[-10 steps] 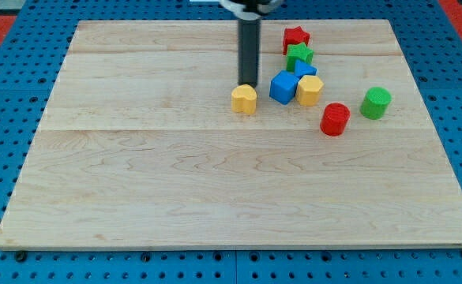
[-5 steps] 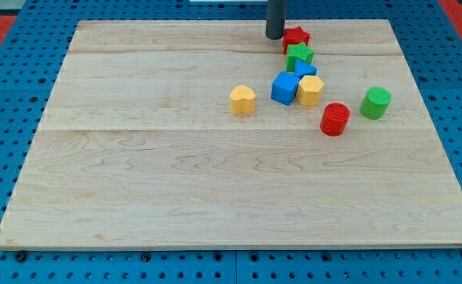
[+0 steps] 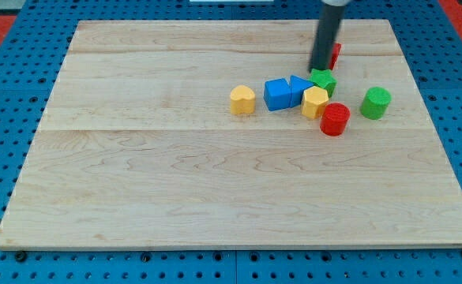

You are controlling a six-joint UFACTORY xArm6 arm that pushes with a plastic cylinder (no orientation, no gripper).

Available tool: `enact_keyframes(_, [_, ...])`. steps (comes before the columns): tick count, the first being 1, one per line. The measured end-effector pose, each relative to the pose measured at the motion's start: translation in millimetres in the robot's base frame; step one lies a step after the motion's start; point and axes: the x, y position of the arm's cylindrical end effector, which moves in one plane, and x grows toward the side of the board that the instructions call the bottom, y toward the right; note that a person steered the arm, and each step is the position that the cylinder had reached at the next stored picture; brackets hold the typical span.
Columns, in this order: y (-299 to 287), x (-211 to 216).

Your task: Push the green and red stars to the top right of the yellow hexagon

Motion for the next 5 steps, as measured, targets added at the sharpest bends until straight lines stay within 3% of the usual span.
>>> enact_keyframes(1, [-22, -53])
enact_keyframes(2, [59, -54])
enact_keyframes(3, [53, 7])
enact_keyframes(4, [49, 14])
enact_keyframes(5, [-10, -31])
